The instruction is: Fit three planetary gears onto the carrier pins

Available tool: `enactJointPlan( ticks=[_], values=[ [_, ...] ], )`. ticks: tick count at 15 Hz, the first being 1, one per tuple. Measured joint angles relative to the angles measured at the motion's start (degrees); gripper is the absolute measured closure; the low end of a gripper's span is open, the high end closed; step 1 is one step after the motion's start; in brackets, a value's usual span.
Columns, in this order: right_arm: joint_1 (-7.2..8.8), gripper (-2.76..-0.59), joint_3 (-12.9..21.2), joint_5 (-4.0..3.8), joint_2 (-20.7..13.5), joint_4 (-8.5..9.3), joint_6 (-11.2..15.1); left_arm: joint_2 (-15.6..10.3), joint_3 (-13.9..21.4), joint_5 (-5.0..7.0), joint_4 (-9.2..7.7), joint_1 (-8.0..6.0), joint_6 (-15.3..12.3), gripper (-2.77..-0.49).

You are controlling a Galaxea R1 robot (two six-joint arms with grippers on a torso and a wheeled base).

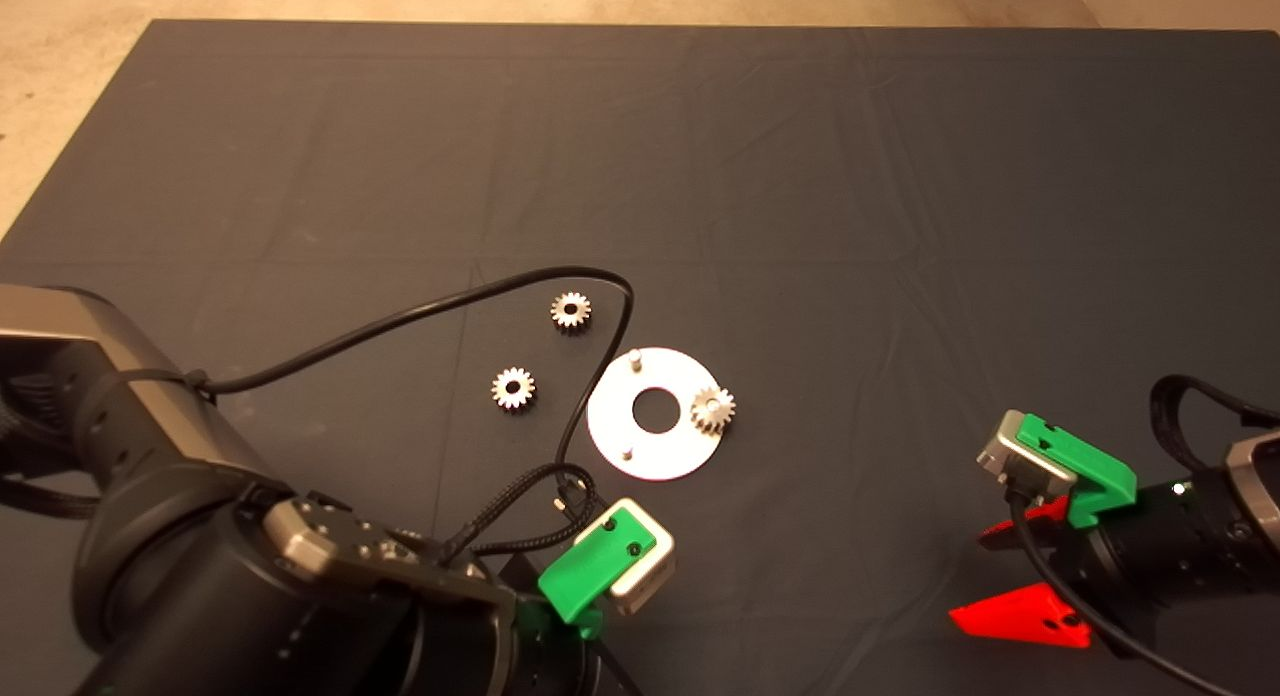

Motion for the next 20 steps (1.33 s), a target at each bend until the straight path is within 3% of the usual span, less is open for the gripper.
enactJointPlan(
  ticks=[2, 5, 6, 8, 10, 12, 13, 15, 16, 18, 20],
  values=[
    [-2.66, -2.20, 0.04, 0.17, -0.86, -2.27, -0.61, -0.17, 0.00, 1.71, 0.00, 0.02, 0.00, -1.73],
    [-6.64, -2.20, 0.09, 0.60, -6.01, -3.93, -4.73, -0.16, 0.00, 2.54, 0.00, 0.02, 0.02, -1.73],
    [-7.20, -2.20, 0.11, 1.21, -7.37, -4.03, -5.46, -0.13, 0.00, 2.80, -0.01, 0.00, 0.60, -1.73],
    [-7.64, -2.20, 0.37, 3.29, -8.82, -4.24, -6.64, -0.63, 0.00, 4.15, -0.01, 0.02, 4.70, -1.73],
    [-7.76, -2.20, 0.63, 3.78, -9.20, -4.31, -6.67, -1.80, -0.21, 4.42, -0.44, -0.13, 9.99, -1.73],
    [-8.28, -2.20, 0.63, 3.63, -8.79, -4.49, -6.53, -2.63, -2.82, 4.39, -1.64, -2.01, 12.95, -1.73],
    [-8.25, -2.20, 0.63, 4.07, -8.35, -4.52, -6.20, -3.20, -5.05, 4.37, -2.18, -3.53, 15.05, -1.73],
    [-8.09, -2.20, 0.63, 4.33, -8.24, -4.55, -6.12, -4.85, -7.47, 4.42, -4.56, -8.13, 18.32, -1.73],
    [-8.09, -2.20, 0.63, 4.38, -8.10, -4.60, -6.17, -6.20, -7.80, 4.44, -5.79, -9.71, 20.83, -1.73],
    [-8.09, -2.20, 0.63, 4.35, -7.80, -4.60, -6.21, -9.01, -8.67, 4.35, -7.54, -10.12, 26.74, -1.73],
    [-8.11, -2.20, 0.63, 4.30, -7.80, -4.63, -6.21, -13.21, -10.58, 4.39, -8.03, -10.47, 31.62, -1.73]
  ],
)
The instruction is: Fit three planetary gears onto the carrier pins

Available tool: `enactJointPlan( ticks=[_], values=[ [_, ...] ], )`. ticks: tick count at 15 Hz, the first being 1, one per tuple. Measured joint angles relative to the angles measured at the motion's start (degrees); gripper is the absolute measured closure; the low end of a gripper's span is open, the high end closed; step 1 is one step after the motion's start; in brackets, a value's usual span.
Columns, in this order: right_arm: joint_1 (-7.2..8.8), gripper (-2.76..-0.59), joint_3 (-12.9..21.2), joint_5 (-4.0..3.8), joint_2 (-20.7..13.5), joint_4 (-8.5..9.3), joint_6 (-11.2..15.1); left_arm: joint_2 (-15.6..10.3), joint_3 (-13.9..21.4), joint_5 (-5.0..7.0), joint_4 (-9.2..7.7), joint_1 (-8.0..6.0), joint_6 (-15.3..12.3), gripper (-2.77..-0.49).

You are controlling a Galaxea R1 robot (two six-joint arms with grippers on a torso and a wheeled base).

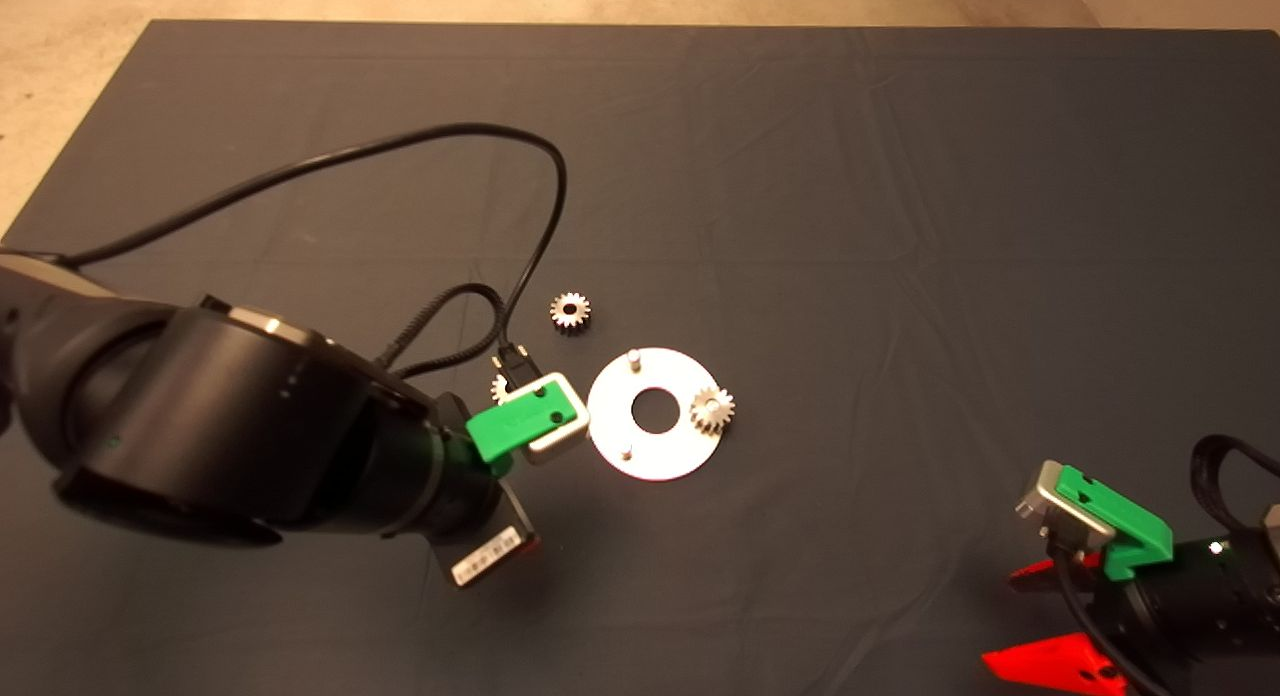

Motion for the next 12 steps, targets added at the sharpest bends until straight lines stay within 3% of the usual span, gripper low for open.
enactJointPlan(
  ticks=[2, 3, 5, 10, 12],
  values=[
    [0.02, -2.20, 0.00, 0.05, 0.06, 0.00, 0.00, -2.38, -2.07, -0.11, -0.11, -0.15, 3.02, -1.73],
    [0.02, -2.20, 0.02, 0.06, 0.06, 0.00, 0.02, -2.80, -2.71, -1.22, 0.11, -0.15, 3.71, -1.73],
    [0.00, -2.20, 0.45, 0.00, 0.05, 0.00, 0.02, -3.10, -2.91, -3.78, 2.43, 0.13, 4.10, -1.73],
    [-1.29, -2.20, 0.67, -0.01, 0.52, 0.00, 0.02, -4.43, -3.29, -6.18, 9.86, 7.24, 5.10, -1.73],
    [-1.31, -2.20, 0.68, -0.20, 0.15, -0.02, 0.03, -4.00, -4.22, -8.58, 11.55, 9.14, 5.66, -1.73]
  ],
)
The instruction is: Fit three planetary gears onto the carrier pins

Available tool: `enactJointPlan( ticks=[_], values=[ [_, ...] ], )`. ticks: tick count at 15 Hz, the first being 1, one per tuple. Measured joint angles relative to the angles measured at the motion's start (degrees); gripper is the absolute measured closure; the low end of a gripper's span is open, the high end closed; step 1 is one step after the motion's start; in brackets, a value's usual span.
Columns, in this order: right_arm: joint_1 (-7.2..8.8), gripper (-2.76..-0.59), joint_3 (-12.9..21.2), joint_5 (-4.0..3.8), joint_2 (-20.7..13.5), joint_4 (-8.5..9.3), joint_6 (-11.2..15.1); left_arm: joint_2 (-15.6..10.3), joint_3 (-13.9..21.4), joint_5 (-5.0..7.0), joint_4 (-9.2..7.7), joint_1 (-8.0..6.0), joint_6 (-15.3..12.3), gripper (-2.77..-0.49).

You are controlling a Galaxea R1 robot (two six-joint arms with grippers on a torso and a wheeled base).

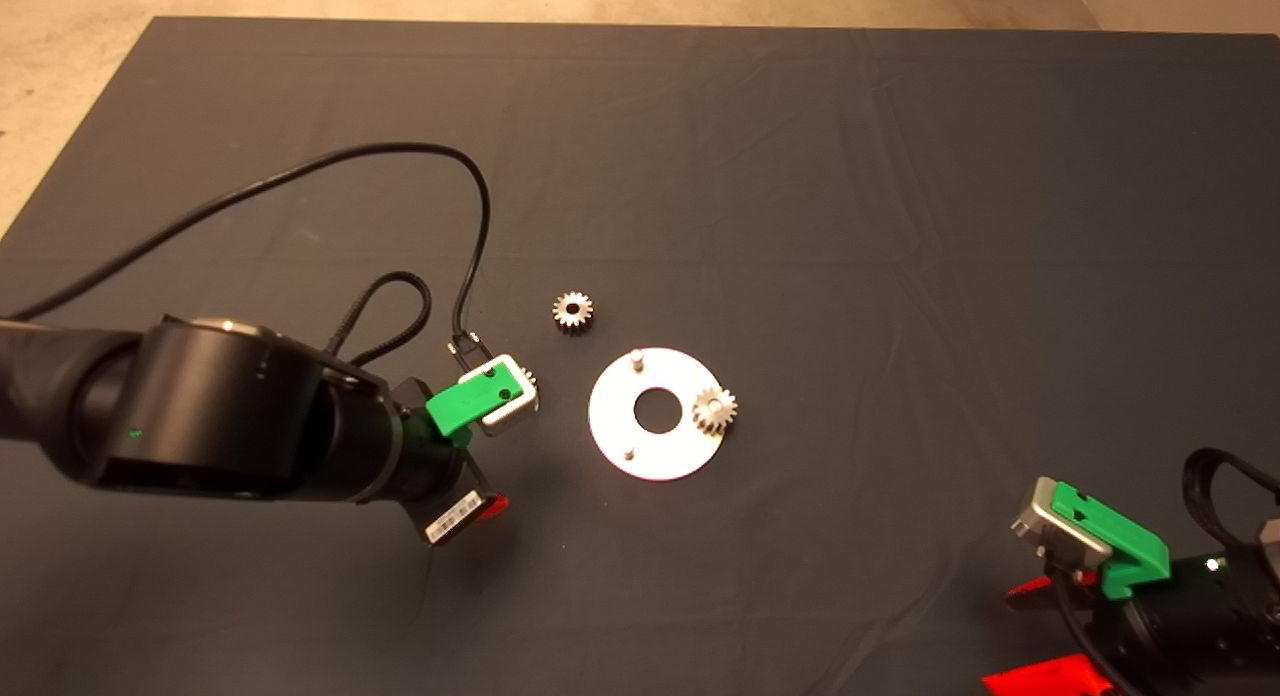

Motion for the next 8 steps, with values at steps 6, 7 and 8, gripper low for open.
enactJointPlan(
  ticks=[6, 7, 8],
  values=[
    [-0.74, -2.20, 0.04, 0.05, 0.05, 0.00, -0.01, -0.07, -3.09, -1.98, 1.35, 0.73, 4.54, -1.73],
    [-0.76, -2.20, 0.04, 0.03, 0.05, 0.02, -0.01, -0.04, -3.64, -2.32, 1.33, 0.73, 5.26, -1.73],
    [-0.75, -2.20, 0.04, 0.05, 0.05, 0.00, -0.01, -0.04, -4.51, -2.54, 1.33, 0.73, 5.91, -1.73]
  ],
)
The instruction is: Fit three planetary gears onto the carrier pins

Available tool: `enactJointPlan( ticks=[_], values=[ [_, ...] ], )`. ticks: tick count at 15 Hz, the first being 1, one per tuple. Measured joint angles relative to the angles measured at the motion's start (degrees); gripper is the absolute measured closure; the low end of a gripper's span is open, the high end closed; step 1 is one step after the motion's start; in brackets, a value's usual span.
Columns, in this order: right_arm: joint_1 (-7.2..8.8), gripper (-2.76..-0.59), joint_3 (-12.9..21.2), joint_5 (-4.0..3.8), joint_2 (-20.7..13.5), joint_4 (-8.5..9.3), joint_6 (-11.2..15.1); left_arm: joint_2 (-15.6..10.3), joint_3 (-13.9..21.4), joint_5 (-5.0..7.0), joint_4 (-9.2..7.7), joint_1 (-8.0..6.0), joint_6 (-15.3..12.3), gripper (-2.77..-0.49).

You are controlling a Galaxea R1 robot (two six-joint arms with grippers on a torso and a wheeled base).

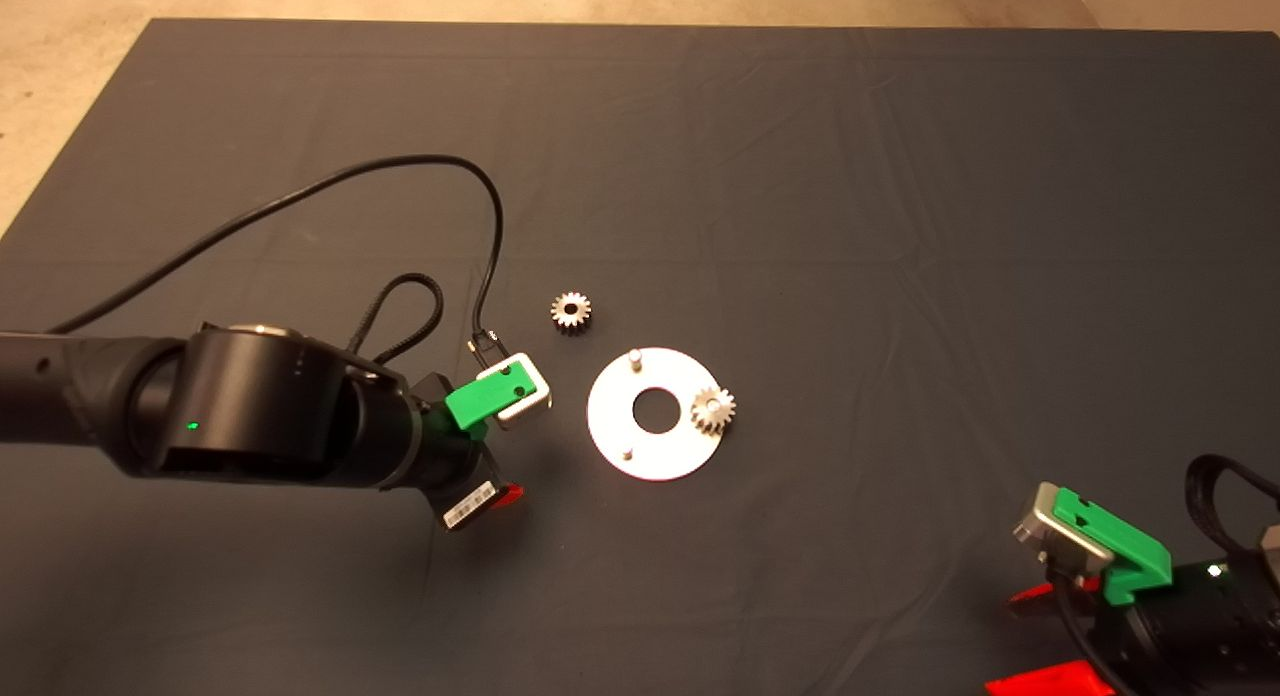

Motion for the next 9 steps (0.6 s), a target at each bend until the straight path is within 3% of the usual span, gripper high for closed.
enactJointPlan(
  ticks=[9],
  values=[
    [-0.11, -2.20, 0.00, 0.00, 0.01, 0.00, 0.00, -0.02, -5.94, -2.76, 0.13, 0.00, 4.58, -1.73]
  ],
)
